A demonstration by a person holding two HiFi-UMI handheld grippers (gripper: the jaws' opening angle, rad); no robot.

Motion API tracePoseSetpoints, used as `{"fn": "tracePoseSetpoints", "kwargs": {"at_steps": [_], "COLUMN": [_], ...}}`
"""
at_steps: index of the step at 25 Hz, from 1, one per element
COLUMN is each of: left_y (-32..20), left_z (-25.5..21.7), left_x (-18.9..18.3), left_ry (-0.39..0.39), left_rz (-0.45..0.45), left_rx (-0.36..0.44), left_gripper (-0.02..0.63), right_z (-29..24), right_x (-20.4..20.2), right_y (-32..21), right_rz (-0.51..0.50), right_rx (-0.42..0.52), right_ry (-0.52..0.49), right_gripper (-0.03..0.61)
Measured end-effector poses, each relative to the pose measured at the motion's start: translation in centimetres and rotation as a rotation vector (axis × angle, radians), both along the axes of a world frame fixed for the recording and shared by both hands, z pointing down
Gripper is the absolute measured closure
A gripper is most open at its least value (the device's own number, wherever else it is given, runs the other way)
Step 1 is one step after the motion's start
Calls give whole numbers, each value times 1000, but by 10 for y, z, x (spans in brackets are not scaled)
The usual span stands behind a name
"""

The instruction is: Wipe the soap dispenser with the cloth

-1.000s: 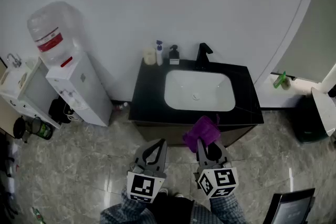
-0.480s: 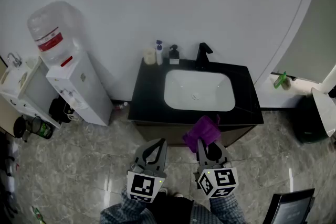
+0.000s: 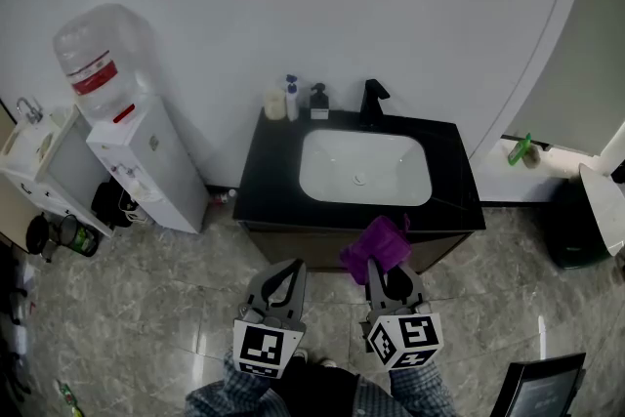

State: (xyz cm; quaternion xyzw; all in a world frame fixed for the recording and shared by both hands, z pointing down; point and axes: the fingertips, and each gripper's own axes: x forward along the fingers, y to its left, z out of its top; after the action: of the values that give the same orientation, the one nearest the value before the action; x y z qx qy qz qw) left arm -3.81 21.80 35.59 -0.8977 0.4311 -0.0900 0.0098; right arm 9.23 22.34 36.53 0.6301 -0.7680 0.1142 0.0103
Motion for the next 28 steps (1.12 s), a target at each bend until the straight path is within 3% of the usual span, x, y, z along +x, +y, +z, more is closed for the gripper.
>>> {"fn": "tracePoseSetpoints", "kwargs": {"at_steps": [8,15,28], "left_y": [21,32,-21], "left_z": [-6,-2,0], "left_x": [28,30,38], "left_ry": [-3,-20,-9], "left_rz": [-4,-31,-33], "left_rx": [15,32,54], "left_gripper": [612,612,612], "right_z": [0,2,6], "right_x": [26,24,43], "right_y": [14,19,-19], "right_rz": [-9,-48,-21], "right_rx": [7,30,34], "right_ry": [-13,-18,1], "right_gripper": [499,499,499]}}
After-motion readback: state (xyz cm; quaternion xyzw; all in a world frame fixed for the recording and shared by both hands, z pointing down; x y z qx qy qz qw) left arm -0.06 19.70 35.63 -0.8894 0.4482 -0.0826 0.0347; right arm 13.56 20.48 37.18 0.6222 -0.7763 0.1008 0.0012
